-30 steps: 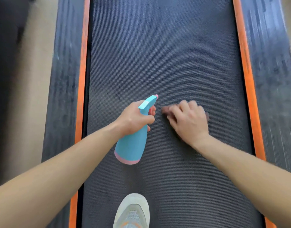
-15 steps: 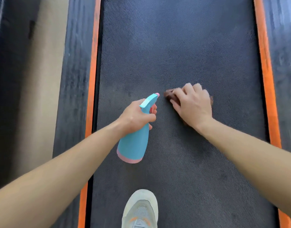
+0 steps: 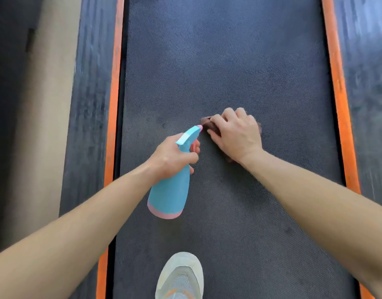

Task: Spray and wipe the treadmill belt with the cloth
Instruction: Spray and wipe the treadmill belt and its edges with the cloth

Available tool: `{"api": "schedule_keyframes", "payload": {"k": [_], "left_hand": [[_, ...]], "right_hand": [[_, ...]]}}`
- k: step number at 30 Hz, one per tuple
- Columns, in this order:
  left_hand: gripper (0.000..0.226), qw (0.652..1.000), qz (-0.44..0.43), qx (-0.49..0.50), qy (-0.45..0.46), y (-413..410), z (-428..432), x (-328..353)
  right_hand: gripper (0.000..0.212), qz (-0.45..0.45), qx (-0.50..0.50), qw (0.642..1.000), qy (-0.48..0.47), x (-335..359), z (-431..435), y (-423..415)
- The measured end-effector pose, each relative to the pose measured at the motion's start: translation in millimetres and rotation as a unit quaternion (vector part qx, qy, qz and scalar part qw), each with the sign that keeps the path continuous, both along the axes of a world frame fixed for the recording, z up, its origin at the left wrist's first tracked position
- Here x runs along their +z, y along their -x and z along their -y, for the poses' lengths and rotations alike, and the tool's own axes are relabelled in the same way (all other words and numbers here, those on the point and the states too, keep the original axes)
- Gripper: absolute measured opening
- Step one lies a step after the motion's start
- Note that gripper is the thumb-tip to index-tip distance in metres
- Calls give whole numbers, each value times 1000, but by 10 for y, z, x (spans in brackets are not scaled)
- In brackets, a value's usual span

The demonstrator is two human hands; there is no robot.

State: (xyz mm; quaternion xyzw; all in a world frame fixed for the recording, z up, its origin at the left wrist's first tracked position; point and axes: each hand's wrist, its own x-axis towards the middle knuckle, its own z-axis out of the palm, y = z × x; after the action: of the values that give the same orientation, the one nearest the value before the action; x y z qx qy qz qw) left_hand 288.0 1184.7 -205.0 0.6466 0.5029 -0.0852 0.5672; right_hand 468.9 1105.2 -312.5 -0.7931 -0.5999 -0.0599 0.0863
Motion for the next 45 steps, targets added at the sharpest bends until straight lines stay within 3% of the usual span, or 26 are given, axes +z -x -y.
{"api": "schedule_keyframes", "payload": {"k": [8,17,26,32,37,41,45], "left_hand": [[37,998,-4,-58,11,-180,204,9],[31,973,-11,-225,44,-796,904,35],[16,949,-32,-314,13,-1113,1175,-58],[20,957,-26,-288,28,-1040,1095,-73],[37,970,0,-242,22,-977,898,-46],[34,976,13,-217,7,-996,780,-18],[24,978,20,-207,9,-1005,742,6]], "right_hand": [[30,-50,80,995,18,43,1426,293],[28,-65,-177,982,5,95,2191,207],[29,-68,-233,970,5,123,2663,268],[30,-70,-218,973,1,113,2667,234],[26,8,-236,972,4,103,2151,-318],[29,34,-304,952,32,146,1481,-751],[27,30,-328,943,44,195,1780,-423]]}}
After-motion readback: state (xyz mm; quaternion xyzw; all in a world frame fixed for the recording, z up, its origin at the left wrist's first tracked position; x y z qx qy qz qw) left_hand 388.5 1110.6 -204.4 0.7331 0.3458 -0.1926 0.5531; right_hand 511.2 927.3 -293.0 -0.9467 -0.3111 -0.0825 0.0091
